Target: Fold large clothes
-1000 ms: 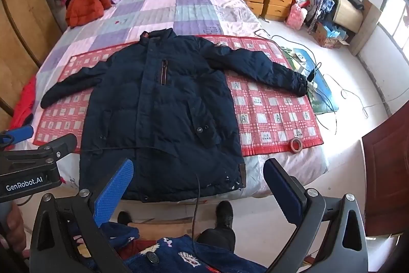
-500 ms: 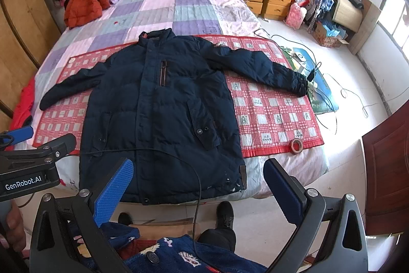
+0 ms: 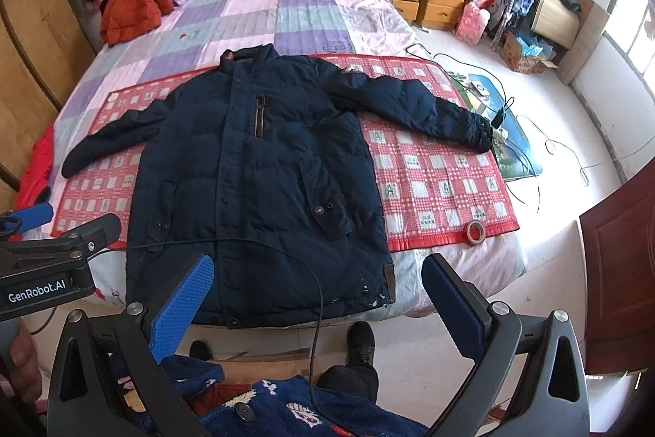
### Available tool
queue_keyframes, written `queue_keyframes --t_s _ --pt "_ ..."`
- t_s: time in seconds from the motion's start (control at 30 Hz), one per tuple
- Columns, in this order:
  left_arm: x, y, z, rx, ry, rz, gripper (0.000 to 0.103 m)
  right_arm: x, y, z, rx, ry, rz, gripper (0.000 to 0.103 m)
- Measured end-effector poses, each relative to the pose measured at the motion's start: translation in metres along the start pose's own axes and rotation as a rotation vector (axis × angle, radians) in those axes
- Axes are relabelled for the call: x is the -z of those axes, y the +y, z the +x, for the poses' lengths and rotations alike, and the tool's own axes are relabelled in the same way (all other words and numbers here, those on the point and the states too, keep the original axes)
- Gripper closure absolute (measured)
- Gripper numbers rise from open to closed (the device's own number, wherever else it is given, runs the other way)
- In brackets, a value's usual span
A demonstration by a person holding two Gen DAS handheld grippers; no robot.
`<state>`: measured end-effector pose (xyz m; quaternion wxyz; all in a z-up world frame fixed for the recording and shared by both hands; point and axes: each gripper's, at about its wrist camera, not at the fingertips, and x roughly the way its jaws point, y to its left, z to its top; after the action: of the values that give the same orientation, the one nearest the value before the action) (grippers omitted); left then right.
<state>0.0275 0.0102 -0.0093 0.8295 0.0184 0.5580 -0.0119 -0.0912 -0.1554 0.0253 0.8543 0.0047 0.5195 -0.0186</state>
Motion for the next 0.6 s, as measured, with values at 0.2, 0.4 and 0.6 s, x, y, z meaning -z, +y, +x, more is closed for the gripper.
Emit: queue_keyframes --t_s 0.2,0.4,0.6 --pt "0.004 0.002 0.004 -0.005 0.008 -0.012 0.000 0.002 -0.001 0.007 -0.004 0.013 0.000 0.000" --pt "0.008 0.005 0.011 -0.002 0.035 -0.028 0.000 0.003 -0.001 0.017 -0.006 0.043 -0.001 0.000" --pt "0.008 0.004 0.019 0.002 0.063 -0.028 0.000 0.002 0.000 0.024 -0.008 0.069 -0.008 0.000"
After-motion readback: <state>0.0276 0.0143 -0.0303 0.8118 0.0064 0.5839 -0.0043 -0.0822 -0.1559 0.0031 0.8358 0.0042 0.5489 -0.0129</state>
